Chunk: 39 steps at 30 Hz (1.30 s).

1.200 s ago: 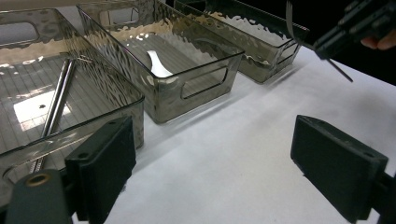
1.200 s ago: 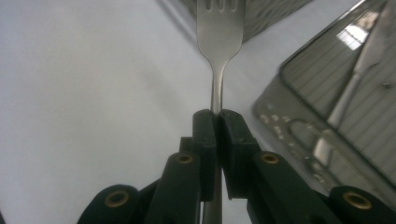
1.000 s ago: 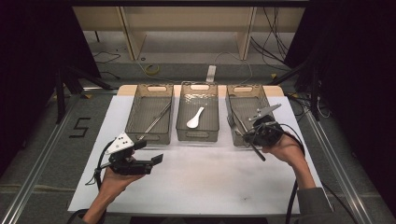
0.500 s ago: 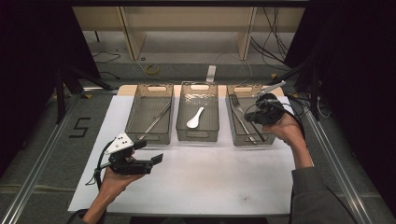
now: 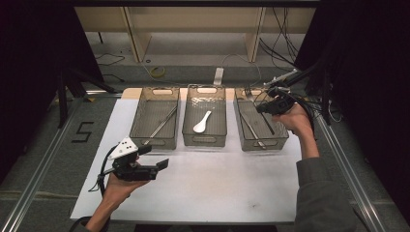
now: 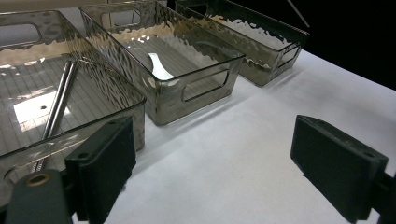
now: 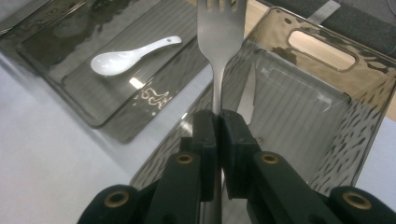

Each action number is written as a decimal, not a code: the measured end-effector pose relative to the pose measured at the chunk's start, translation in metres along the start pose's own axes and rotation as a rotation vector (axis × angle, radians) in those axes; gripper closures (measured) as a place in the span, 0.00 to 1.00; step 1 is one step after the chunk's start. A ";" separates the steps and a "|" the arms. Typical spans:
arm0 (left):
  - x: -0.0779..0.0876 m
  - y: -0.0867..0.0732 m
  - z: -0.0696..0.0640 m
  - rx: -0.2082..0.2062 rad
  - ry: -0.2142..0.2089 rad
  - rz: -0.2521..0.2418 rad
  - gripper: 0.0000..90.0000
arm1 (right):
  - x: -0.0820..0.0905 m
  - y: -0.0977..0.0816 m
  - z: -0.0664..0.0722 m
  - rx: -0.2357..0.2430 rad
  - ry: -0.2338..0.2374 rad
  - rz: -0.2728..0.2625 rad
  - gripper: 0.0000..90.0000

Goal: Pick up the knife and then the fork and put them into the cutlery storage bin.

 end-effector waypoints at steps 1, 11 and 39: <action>0.000 0.000 0.000 0.000 0.000 0.000 0.15 | -0.002 0.001 -0.002 -0.004 -0.005 -0.001 0.95; 0.000 0.000 0.000 0.006 0.002 -0.004 0.15 | -0.018 0.007 -0.014 -0.071 -0.042 -0.013 0.95; 0.001 0.000 0.000 0.010 0.004 -0.003 0.15 | -0.054 -0.019 -0.033 -0.154 -0.057 0.023 0.95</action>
Point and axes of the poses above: each handheld gripper's, and its own axes: x roughly backward along the jaws, y roughly out of its top, z roughly to its left, the point moved 3 cm from there along -x, roughly forward along the jaws, and after that the axes turned 13 degrees about -x, right-handed, at the moved point
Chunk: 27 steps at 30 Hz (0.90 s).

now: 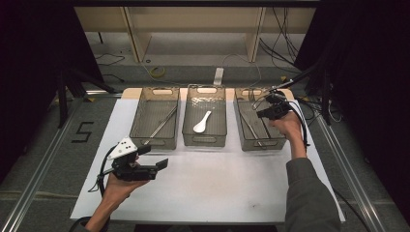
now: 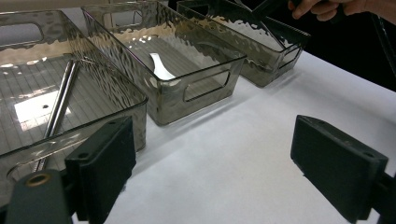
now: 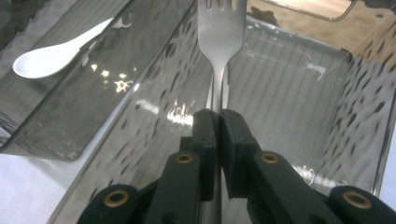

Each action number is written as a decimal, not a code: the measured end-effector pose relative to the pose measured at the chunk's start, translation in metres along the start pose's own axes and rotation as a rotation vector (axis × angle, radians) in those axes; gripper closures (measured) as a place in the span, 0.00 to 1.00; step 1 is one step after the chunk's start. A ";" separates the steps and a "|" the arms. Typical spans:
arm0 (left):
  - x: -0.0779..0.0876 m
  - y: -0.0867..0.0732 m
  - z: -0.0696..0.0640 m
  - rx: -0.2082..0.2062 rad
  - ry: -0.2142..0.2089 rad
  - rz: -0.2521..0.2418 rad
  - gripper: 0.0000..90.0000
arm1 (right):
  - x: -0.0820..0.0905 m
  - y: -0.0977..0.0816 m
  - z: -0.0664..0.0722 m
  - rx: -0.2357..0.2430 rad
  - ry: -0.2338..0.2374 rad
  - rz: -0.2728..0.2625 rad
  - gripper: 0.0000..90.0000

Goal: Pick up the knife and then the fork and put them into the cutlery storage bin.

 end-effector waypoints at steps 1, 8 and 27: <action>0.000 0.000 0.000 -0.004 -0.001 0.003 0.15 | -0.001 -0.001 -0.001 0.005 0.001 0.004 0.95; 0.000 0.000 0.000 0.001 0.000 0.000 0.15 | -0.008 -0.007 -0.001 0.003 -0.002 0.027 0.95; 0.000 0.000 0.000 0.001 0.002 0.001 0.15 | -0.010 -0.009 0.001 -0.028 -0.008 0.041 0.70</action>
Point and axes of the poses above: each handheld gripper's, and its own axes: x roughly backward along the jaws, y roughly out of its top, z roughly to its left, the point moved 3 cm from there along -x, roughly forward along the jaws, and after that the axes turned 13 degrees about -x, right-handed, at the moved point
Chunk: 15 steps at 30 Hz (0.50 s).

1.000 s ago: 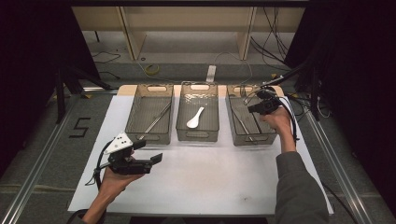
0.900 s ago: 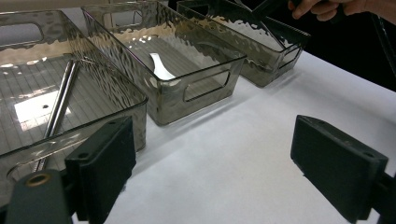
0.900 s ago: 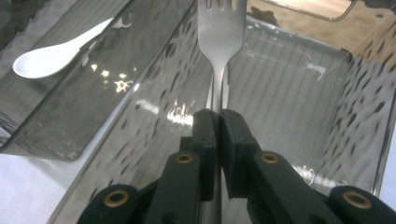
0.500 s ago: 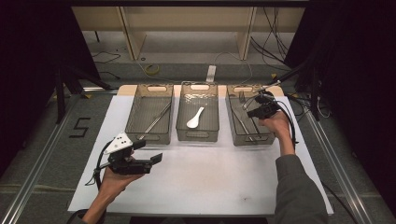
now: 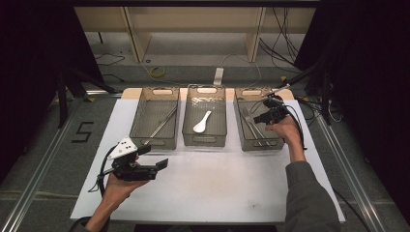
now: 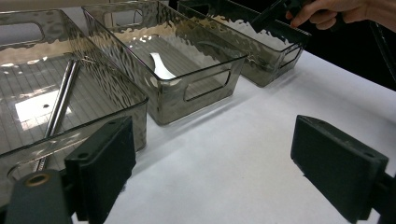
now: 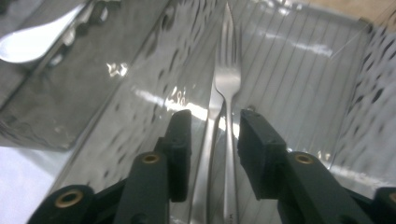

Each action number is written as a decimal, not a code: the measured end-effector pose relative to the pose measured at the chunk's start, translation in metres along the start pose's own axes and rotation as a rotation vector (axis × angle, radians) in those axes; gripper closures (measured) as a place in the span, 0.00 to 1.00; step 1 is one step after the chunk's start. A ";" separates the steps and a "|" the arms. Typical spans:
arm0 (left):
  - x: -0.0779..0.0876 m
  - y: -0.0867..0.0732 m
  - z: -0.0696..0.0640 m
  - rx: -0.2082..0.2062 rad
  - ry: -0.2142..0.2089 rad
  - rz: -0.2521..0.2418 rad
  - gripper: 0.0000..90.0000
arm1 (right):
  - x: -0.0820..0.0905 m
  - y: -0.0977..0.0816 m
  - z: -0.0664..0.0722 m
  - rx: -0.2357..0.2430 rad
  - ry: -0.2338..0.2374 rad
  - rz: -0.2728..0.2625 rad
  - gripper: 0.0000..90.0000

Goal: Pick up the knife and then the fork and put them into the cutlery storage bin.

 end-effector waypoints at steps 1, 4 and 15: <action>0.000 0.000 0.000 0.000 -0.001 0.000 0.15 | 0.001 0.000 0.000 0.002 0.005 -0.003 0.67; 0.000 0.000 0.000 0.000 -0.001 0.001 0.15 | 0.003 -0.001 0.002 0.001 0.005 -0.004 0.62; 0.000 0.000 0.000 0.000 0.000 -0.001 0.15 | 0.025 -0.005 0.023 0.011 0.066 -0.087 0.43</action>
Point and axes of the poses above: each handheld gripper's, and its own axes: x roughly backward along the jaws, y roughly out of its top, z roughly to its left, the point moved 3 cm from there along -x, roughly forward along the jaws, and after that the axes turned 13 degrees about -x, right-handed, at the moved point
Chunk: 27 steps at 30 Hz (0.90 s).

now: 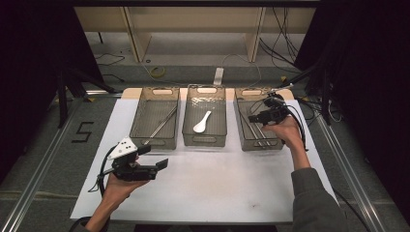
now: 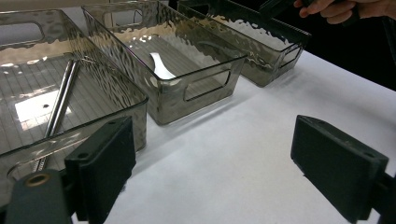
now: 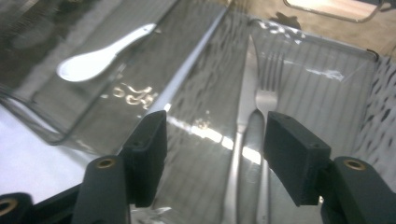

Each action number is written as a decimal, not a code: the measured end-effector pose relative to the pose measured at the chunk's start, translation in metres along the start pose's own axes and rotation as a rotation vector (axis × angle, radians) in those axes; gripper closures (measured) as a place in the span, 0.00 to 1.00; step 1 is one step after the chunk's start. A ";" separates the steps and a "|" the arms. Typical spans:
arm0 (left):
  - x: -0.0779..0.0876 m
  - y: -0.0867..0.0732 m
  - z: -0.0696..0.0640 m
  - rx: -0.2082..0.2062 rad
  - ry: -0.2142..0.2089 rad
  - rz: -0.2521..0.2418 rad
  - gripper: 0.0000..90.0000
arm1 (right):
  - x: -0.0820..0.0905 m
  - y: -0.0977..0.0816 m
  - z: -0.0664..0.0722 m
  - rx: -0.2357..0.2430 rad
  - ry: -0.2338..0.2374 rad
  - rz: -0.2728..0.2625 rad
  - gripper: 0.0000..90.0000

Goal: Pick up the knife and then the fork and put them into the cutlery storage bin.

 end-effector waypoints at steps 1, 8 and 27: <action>0.000 0.000 0.000 0.000 -0.001 0.000 0.15 | 0.002 -0.001 0.002 -0.001 0.007 -0.009 0.42; 0.000 0.000 0.000 0.000 -0.001 0.001 0.15 | 0.017 -0.015 0.024 0.034 0.054 -0.105 0.39; 0.000 0.000 0.000 -0.003 -0.007 0.005 0.15 | 0.037 -0.057 0.057 0.068 0.171 -0.235 0.30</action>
Point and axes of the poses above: each handheld gripper's, and its own axes: x roughly backward along the jaws, y roughly out of its top, z roughly to its left, the point moved 3 cm from there along -x, roughly forward along the jaws, and after that the axes turned 13 degrees about -x, right-handed, at the moved point
